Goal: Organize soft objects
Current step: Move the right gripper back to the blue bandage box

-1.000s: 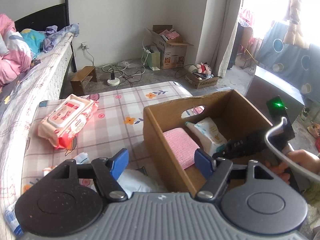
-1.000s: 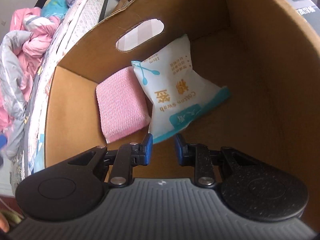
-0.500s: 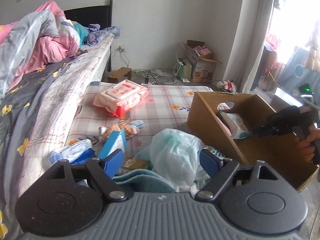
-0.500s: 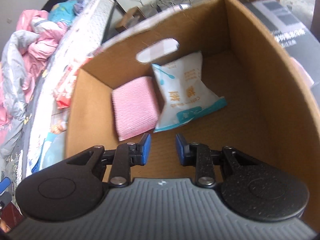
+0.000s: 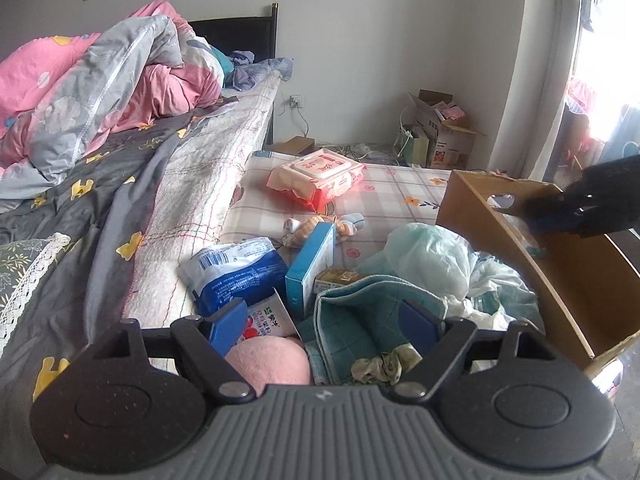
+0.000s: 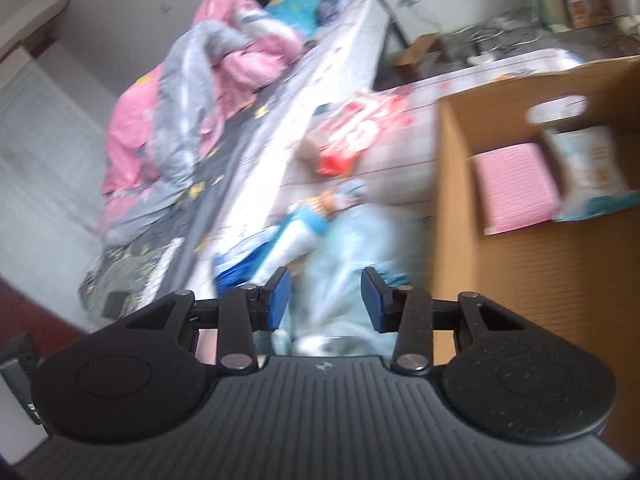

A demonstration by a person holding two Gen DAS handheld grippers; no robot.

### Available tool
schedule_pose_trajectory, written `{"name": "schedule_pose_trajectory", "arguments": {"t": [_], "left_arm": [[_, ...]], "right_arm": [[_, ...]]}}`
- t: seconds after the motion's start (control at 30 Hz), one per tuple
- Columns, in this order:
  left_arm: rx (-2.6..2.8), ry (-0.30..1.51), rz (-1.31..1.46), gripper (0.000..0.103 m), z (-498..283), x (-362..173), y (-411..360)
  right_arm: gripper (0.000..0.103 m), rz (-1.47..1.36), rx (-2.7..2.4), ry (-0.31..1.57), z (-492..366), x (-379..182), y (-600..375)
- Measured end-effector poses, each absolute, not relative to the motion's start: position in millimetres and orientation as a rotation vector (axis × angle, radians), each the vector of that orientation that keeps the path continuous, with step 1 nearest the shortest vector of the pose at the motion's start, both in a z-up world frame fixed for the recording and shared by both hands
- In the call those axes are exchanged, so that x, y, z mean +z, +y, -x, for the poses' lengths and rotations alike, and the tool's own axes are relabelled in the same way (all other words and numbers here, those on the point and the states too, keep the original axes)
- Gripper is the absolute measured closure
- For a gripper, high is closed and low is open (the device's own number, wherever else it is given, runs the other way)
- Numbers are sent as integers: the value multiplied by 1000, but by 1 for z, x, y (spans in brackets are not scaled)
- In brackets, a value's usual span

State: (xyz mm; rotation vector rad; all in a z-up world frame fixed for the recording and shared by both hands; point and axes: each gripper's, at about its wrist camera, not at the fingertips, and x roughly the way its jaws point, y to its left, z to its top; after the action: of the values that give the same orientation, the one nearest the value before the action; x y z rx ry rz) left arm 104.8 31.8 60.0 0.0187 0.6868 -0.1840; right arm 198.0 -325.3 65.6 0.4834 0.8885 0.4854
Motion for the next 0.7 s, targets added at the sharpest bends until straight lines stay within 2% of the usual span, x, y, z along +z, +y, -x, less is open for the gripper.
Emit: {"name": "schedule_pose_trajectory", "arguments": {"t": [0.1,0.2,0.27,0.43,0.7], "left_arm": [[-171,671,-58,22,-115,57,28],[-179,671,-88,30,-130,52,22],[-186,679,-93,40,-141,47,21],[-194,715,-78,53,-171,32,18],[-171,780,-29,68,-214,6,23]], "right_arm": [[62,-492,561,926,-211,67,-285],[62,-503,607,975,-230,66,-249],[62,-502,603,1015,-249,60,-228],[62,-483,557,1127,-302,29,-182],[62,-489,453,1264,-361,-32,-146]]}}
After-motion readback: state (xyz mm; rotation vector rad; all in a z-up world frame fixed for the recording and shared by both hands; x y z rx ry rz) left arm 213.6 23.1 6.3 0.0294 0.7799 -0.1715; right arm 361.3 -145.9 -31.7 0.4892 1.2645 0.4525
